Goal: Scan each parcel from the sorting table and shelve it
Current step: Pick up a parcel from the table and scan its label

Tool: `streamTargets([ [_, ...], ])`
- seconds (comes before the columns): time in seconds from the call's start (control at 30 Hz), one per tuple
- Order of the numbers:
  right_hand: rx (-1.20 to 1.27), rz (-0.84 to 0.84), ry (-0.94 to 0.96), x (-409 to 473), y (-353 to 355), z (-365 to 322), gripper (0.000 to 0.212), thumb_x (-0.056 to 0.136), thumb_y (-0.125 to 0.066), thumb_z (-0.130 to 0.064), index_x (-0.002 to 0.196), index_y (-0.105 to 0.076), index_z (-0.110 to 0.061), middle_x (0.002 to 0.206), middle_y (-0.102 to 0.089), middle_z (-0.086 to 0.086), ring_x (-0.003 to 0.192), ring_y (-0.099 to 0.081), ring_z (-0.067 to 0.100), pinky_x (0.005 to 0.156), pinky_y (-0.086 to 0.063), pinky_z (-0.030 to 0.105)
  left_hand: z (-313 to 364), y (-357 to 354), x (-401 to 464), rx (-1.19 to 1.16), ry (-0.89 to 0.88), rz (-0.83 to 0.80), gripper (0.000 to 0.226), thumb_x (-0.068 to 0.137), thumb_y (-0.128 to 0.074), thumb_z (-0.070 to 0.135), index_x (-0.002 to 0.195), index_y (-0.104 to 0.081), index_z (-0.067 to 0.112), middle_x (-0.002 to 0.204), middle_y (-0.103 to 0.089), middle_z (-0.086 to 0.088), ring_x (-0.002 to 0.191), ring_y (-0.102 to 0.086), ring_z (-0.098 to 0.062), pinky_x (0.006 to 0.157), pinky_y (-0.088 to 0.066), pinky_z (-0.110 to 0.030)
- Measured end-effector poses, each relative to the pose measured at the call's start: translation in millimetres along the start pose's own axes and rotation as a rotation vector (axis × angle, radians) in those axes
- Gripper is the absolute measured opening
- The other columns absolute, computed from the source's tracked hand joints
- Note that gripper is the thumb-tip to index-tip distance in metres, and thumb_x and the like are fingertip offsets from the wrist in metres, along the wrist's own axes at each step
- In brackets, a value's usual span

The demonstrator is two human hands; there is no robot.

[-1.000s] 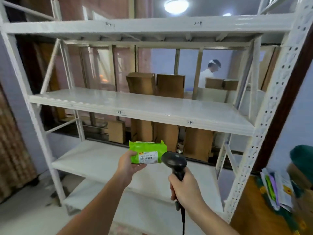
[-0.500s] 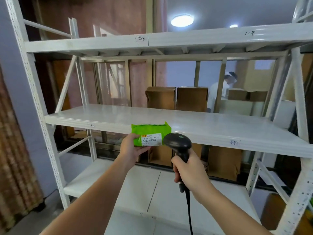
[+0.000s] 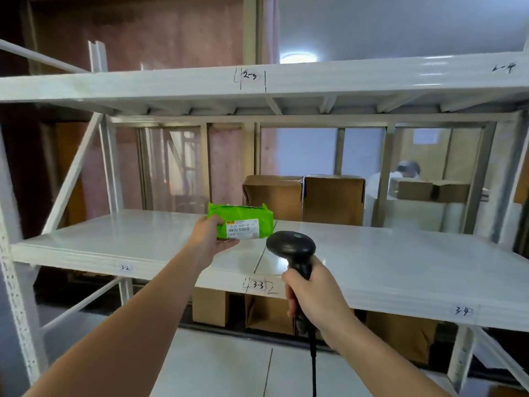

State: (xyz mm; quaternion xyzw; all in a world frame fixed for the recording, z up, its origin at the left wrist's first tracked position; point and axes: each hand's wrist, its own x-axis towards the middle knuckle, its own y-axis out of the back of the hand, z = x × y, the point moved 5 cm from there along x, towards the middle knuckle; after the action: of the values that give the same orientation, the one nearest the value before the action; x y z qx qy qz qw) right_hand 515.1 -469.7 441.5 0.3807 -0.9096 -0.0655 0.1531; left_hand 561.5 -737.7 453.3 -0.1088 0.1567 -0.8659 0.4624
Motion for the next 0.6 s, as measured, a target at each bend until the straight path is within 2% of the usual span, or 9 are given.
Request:
streamTargets([
  [0.1,-0.019,0.007,-0.037,25.7,-8.0,3.8,0.003,0.093,-0.053,-0.012,0.095,-0.055,-0.014,0.062,-0.057,0.004,0.050,-0.053,0.021,0.058,-0.054,0.033,-2.0,1.5,51.3,0.115,0.053,-0.009,0.026,0.103,-0.043,0.004,0.128,-0.050,0.003,0.108,-0.070,-0.022,0.082,-0.071,-0.034,0.057,-0.064,-0.045],
  [0.2,-0.050,0.032,-0.054,45.7,-16.4,5.2,0.003,0.093,-0.053,-0.011,0.096,-0.054,-0.013,0.064,-0.056,0.006,0.051,-0.054,0.022,0.058,-0.054,0.034,-2.7,0.4,97.1,0.214,0.074,-0.023,0.032,0.104,-0.046,0.004,0.135,-0.048,0.000,0.119,-0.070,-0.025,0.080,-0.072,-0.033,0.046,-0.061,-0.046],
  [0.27,-0.050,0.055,-0.062,56.1,-23.2,5.2,0.004,0.093,-0.053,-0.010,0.097,-0.055,-0.011,0.065,-0.057,0.007,0.050,-0.055,0.021,0.057,-0.053,0.033,-4.0,-3.0,124.6,0.271,0.079,-0.031,0.039,0.103,-0.048,0.006,0.141,-0.040,0.000,0.114,-0.070,-0.024,0.076,-0.073,-0.032,0.043,-0.059,-0.042],
  [0.37,-0.063,0.092,-0.073,69.1,-37.4,5.5,0.006,0.093,-0.053,-0.009,0.098,-0.055,-0.010,0.063,-0.057,0.008,0.050,-0.055,0.022,0.059,-0.054,0.035,-6.0,-11.3,153.6,0.352,0.094,-0.037,0.036,0.106,-0.046,0.010,0.138,-0.029,0.005,0.095,-0.067,-0.017,0.069,-0.069,-0.029,0.042,-0.059,-0.044],
  [0.47,-0.018,0.151,-0.109,77.2,-48.7,6.7,0.005,0.093,-0.055,-0.009,0.097,-0.056,-0.010,0.062,-0.055,0.009,0.052,-0.053,0.025,0.062,-0.055,0.041,-11.1,-12.7,187.7,0.368,0.117,-0.012,0.044,0.109,-0.040,0.017,0.146,-0.018,0.009,0.095,-0.061,-0.013,0.062,-0.069,-0.029,0.039,-0.058,-0.046],
  [0.6,0.014,0.229,-0.156,86.3,-61.7,7.2,0.006,0.093,-0.056,-0.007,0.098,-0.057,-0.011,0.060,-0.054,0.009,0.050,-0.051,0.024,0.062,-0.054,0.041,-21.9,-10.1,236.2,0.389,0.139,-0.017,0.040,0.108,-0.041,0.018,0.144,-0.028,0.008,0.112,-0.067,-0.022,0.062,-0.073,-0.032,0.041,-0.058,-0.046],
])
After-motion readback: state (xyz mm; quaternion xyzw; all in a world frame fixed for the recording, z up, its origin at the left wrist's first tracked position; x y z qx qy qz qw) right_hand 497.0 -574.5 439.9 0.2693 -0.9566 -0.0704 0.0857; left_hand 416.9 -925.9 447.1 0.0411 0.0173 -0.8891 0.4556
